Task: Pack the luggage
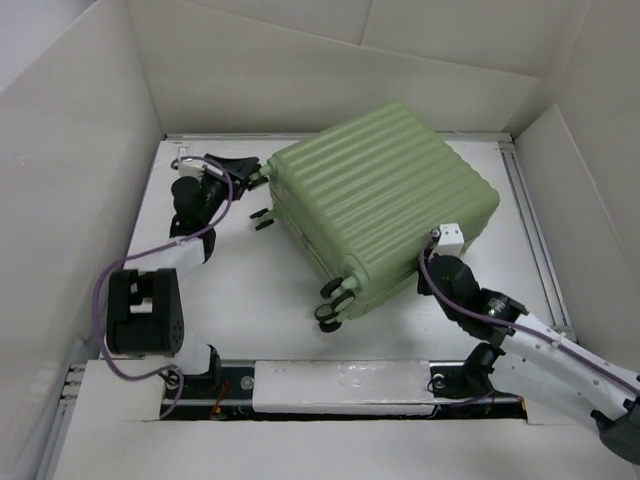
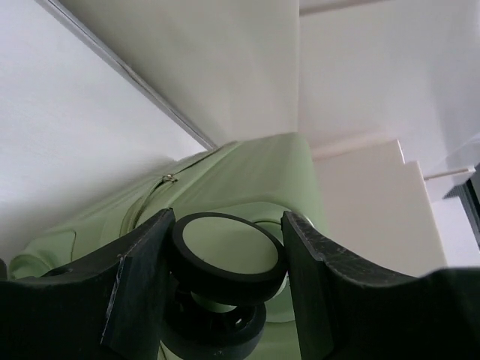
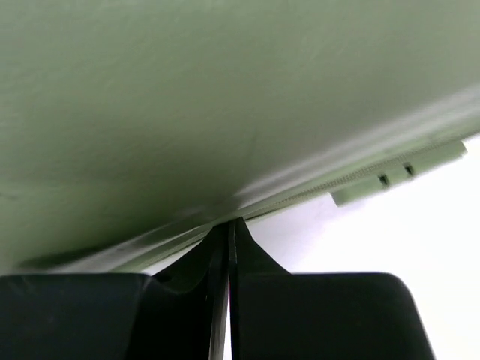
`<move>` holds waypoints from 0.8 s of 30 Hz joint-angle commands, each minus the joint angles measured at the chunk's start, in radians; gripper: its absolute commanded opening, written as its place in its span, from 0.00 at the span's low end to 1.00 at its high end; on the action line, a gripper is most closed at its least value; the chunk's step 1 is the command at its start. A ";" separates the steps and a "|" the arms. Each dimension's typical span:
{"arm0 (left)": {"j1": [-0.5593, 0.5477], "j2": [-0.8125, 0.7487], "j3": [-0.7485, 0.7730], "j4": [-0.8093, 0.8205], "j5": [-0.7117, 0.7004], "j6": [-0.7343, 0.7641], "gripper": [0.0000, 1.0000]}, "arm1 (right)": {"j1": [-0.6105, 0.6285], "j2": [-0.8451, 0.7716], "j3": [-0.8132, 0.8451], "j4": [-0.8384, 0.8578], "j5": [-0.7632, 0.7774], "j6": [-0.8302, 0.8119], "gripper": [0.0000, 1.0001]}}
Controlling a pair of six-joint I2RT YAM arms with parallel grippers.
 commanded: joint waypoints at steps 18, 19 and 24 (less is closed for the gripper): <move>0.010 -0.709 -0.420 -0.284 -0.001 0.222 0.00 | -0.402 -0.030 -0.013 0.368 -0.633 -0.192 0.51; 0.010 -0.709 -0.420 -0.293 -0.013 0.222 0.00 | -0.389 -0.082 -0.103 0.368 -0.624 -0.161 0.48; 0.010 -0.675 -0.420 -0.264 0.026 0.213 0.00 | -0.305 -0.241 -0.241 0.357 -0.583 -0.088 0.12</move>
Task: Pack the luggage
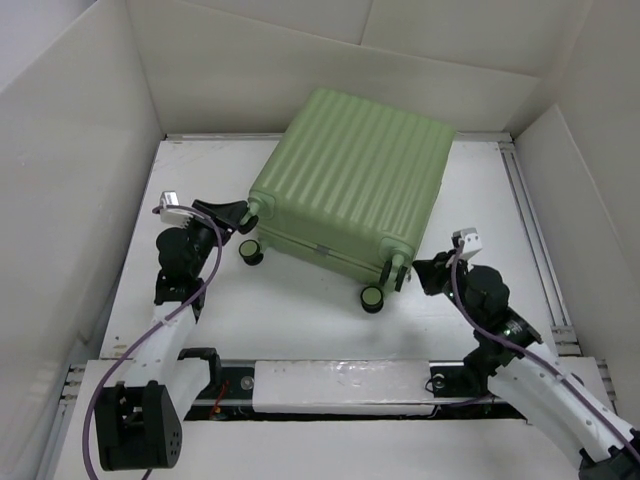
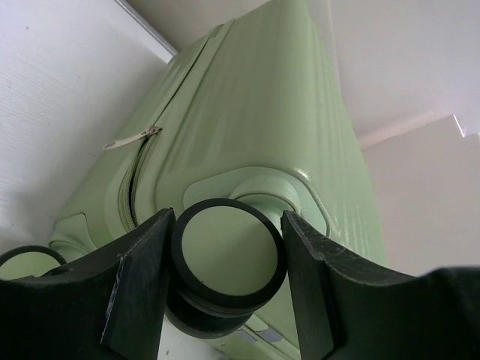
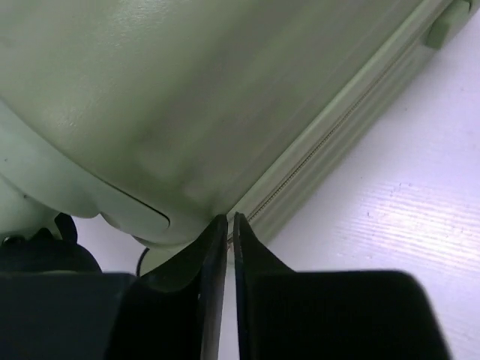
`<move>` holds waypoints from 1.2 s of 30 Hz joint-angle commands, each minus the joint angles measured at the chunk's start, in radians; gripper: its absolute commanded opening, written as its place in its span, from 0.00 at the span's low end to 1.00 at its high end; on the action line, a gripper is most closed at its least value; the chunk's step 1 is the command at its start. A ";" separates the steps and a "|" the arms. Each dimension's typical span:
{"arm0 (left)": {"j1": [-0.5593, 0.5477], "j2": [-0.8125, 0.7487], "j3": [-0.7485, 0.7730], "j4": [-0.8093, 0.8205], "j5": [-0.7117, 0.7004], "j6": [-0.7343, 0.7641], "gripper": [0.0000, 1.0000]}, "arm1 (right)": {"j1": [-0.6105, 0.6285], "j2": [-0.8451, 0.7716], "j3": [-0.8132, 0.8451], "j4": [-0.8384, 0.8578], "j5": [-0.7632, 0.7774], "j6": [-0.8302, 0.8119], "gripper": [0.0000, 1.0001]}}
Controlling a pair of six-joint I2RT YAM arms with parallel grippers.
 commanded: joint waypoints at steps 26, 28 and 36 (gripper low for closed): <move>-0.027 0.073 0.289 -0.066 0.077 0.019 0.00 | 0.083 -0.254 -0.091 -0.094 -0.018 0.025 0.58; -0.027 0.097 0.298 -0.082 0.068 0.033 0.00 | 0.083 -0.288 -0.082 -0.125 -0.006 0.038 0.48; -0.027 0.107 0.269 -0.060 0.080 0.024 0.00 | 0.092 -0.049 -0.085 0.009 -0.075 -0.009 0.46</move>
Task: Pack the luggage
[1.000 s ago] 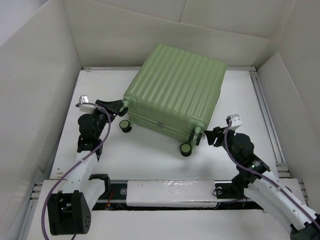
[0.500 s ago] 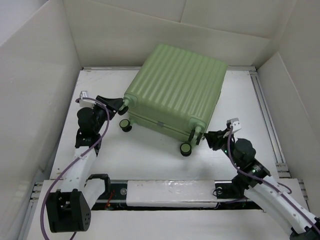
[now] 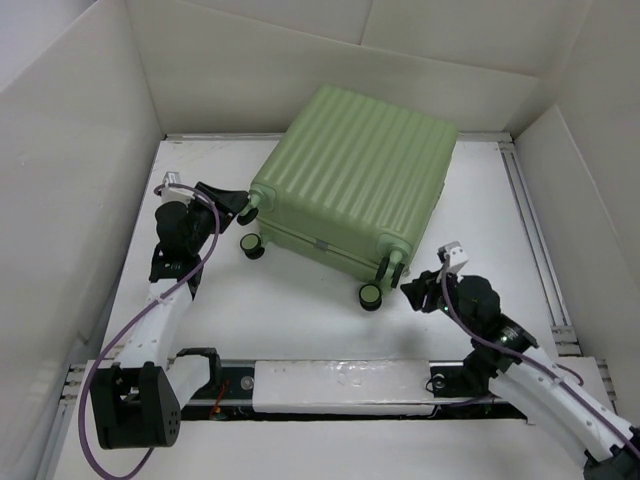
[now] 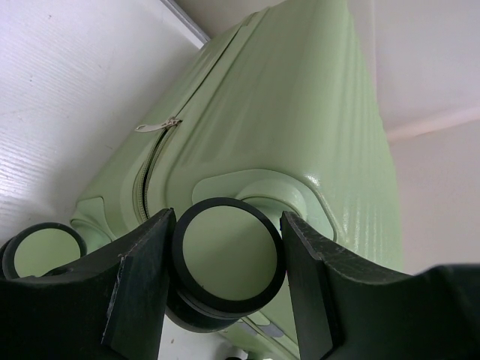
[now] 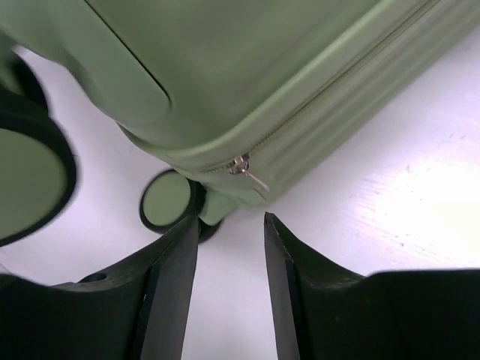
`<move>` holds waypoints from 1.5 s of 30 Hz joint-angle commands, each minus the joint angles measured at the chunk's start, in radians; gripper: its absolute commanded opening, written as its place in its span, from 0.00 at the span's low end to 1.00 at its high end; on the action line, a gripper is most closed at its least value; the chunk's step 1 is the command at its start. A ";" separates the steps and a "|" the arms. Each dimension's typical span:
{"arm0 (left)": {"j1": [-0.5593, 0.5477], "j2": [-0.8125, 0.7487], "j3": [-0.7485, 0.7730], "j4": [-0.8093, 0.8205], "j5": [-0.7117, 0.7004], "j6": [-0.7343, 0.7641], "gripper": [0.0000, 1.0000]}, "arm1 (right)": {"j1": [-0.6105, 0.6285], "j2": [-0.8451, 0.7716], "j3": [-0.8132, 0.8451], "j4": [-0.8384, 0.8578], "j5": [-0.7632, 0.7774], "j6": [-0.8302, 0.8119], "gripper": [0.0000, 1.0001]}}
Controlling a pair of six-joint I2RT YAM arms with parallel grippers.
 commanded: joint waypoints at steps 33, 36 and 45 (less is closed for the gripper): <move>-0.081 -0.201 -0.251 0.291 0.101 -0.093 0.00 | 0.094 -0.033 -0.079 0.513 0.005 0.247 0.00; -0.081 -0.291 -0.307 0.291 0.127 -0.102 0.00 | 0.063 0.048 0.095 0.372 0.087 0.152 0.00; -0.081 -0.420 -0.354 0.291 0.199 -0.101 0.00 | -0.303 0.454 0.392 0.363 -0.317 0.031 0.00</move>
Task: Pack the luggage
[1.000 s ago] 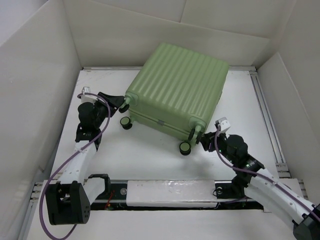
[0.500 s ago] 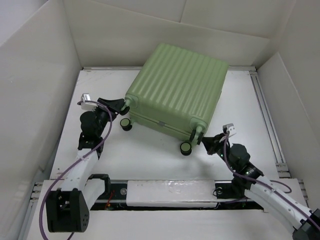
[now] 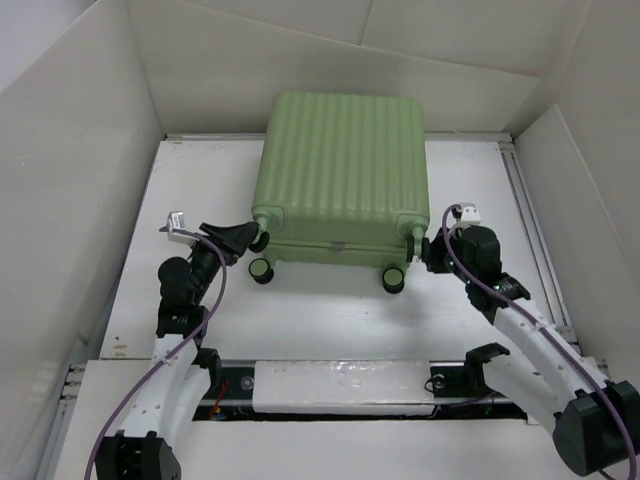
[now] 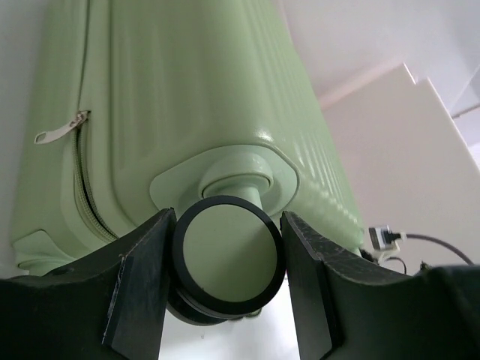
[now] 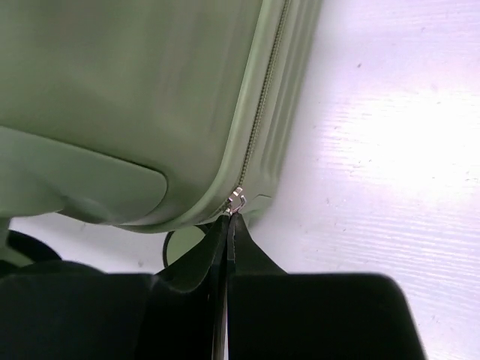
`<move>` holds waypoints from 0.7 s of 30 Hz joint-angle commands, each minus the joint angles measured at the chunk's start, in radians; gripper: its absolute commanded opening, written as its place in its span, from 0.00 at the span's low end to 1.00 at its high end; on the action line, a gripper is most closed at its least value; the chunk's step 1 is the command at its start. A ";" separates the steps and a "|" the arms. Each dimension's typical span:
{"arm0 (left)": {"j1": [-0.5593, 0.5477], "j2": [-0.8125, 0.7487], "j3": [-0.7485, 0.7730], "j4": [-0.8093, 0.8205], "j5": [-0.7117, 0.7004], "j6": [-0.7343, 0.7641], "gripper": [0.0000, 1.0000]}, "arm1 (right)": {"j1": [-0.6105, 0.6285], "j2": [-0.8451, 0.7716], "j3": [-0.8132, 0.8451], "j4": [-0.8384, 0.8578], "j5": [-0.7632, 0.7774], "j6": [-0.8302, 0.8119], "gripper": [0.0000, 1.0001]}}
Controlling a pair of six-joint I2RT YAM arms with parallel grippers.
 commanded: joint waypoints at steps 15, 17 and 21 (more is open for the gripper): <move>-0.027 0.041 -0.039 0.195 0.137 -0.063 0.00 | 0.656 -0.413 -0.431 0.633 0.314 0.217 0.00; -0.027 0.041 -0.028 0.195 0.137 -0.072 0.00 | 0.690 -0.286 -0.340 0.626 0.339 0.181 0.00; -0.027 0.041 -0.008 0.195 0.157 -0.082 0.00 | 0.866 0.003 -0.256 0.784 0.535 0.080 0.00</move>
